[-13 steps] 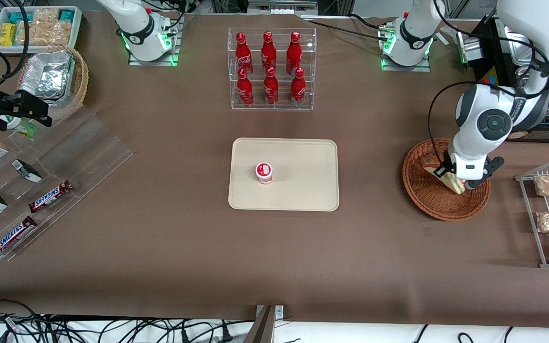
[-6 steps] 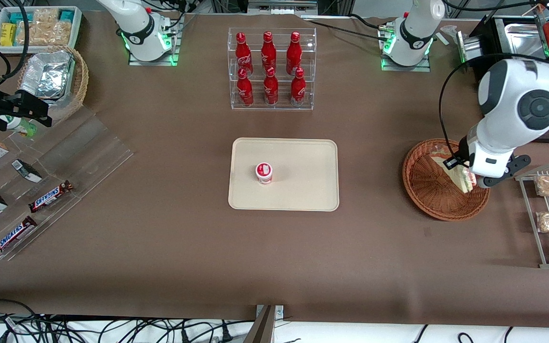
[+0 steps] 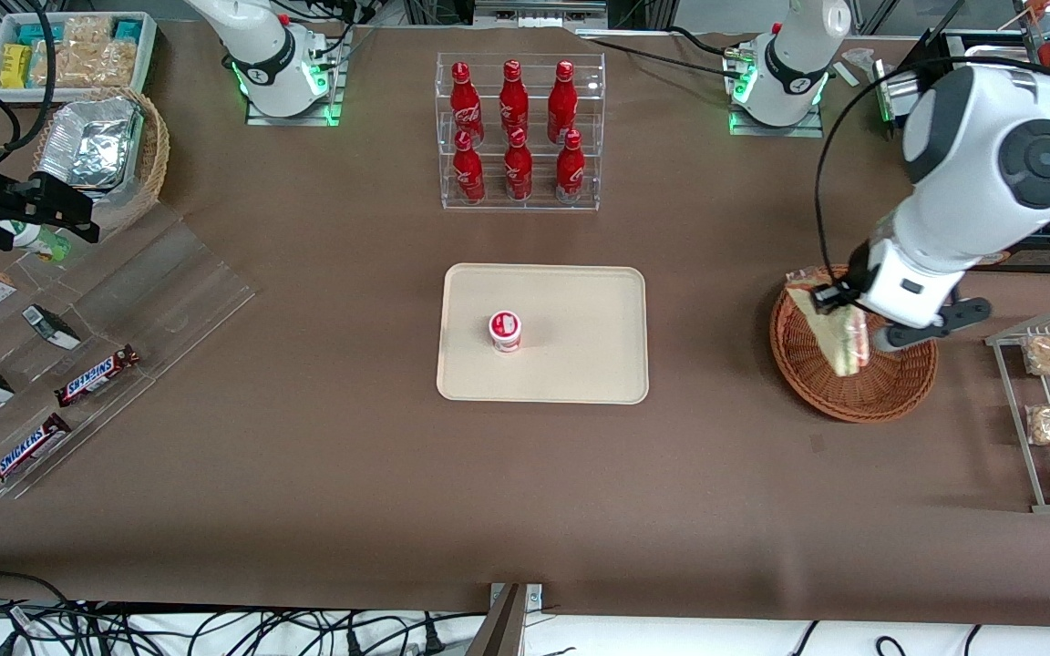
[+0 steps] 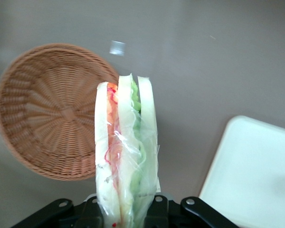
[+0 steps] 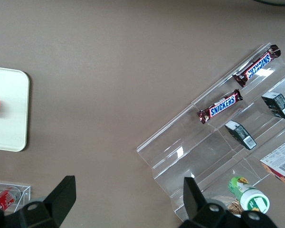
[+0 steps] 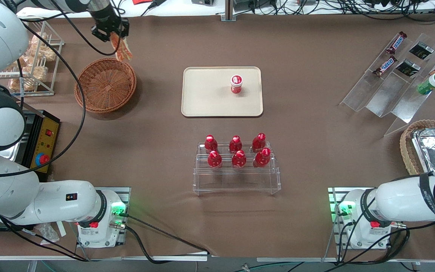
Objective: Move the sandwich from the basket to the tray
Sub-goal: 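Lift the sandwich out of the basket and carry it to the cream tray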
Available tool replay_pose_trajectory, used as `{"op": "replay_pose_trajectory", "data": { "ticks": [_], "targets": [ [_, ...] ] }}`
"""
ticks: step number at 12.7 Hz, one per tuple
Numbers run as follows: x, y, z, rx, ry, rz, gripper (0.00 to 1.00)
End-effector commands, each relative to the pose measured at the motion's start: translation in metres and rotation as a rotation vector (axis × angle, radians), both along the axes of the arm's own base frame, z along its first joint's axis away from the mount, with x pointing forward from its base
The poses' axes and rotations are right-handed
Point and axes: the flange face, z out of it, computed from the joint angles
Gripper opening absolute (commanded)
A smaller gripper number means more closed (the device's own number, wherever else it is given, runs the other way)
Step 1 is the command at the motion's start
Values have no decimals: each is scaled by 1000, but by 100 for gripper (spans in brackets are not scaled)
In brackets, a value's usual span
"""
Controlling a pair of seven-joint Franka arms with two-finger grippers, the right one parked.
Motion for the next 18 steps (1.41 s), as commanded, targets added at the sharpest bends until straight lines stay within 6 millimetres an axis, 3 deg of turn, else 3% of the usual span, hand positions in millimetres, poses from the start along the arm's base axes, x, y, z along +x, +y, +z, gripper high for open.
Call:
{"op": "replay_pose_trajectory", "data": {
  "ticks": [1, 3, 9, 13, 18],
  "targets": [
    [-8, -50, 7, -40, 7, -134, 0],
    [-22, -88, 10, -50, 7, -206, 0],
    [-57, -168, 11, -78, 13, -322, 0],
    [-69, -213, -21, -101, 25, -333, 0],
    [-74, -252, -94, -38, 32, -315, 0]
  ]
}}
